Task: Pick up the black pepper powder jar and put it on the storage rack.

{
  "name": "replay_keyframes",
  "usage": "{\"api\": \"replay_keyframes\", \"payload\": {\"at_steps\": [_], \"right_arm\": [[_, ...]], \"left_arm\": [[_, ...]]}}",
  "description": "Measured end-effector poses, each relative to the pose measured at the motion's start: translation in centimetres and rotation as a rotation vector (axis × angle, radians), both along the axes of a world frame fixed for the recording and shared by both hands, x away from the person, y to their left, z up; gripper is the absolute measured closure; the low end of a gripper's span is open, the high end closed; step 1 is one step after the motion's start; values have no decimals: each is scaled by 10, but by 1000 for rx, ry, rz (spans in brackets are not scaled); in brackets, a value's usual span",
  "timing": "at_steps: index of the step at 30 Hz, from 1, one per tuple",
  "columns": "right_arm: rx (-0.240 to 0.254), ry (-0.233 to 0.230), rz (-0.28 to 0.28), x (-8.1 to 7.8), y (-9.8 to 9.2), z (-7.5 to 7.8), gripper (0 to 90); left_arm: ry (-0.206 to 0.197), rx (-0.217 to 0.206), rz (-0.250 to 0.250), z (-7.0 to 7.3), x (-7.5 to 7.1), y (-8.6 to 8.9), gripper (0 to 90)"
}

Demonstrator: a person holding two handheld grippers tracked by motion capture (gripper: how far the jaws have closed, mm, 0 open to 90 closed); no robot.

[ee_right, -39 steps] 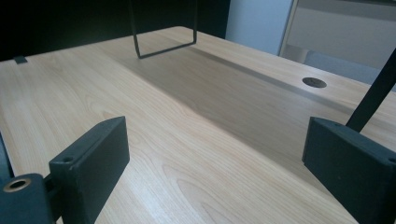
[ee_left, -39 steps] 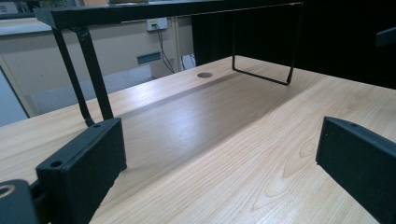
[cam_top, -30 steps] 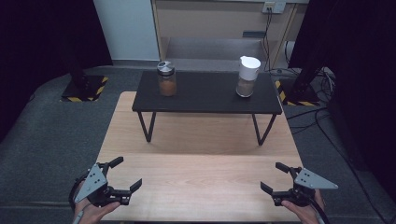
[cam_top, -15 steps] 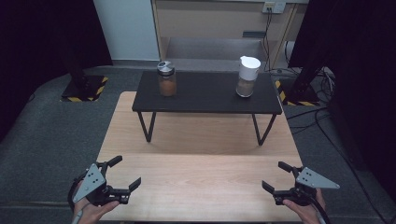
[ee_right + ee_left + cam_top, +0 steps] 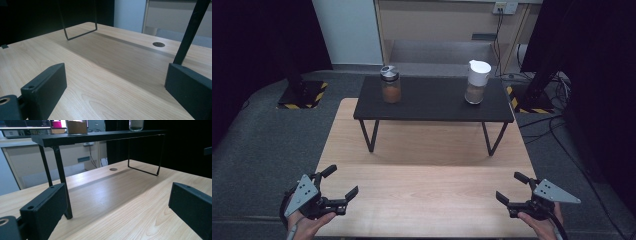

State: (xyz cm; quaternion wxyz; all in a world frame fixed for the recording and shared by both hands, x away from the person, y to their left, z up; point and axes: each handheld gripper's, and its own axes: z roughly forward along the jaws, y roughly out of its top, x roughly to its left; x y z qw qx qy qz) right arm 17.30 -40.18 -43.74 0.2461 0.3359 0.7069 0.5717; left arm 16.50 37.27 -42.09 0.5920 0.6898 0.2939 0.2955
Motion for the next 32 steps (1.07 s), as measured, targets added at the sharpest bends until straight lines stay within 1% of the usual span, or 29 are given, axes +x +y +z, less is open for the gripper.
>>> {"api": "replay_keyframes", "payload": {"at_steps": [12,17,21,24,32], "right_arm": [[2,-1,4,1,-1,-1,47],[2,4,5,2,0,-1,47],[0,0,3,1,1,0,47],[1,1,4,1,1,-1,48],[4,2,7,2,0,-1,47]], "left_arm": [[7,10,-15,0,2,0,8],[4,12,-19,1,2,0,8],[4,14,-20,1,1,0,8],[3,27,-20,2,2,-1,8],[3,31,-22,2,2,-2,7]]}}
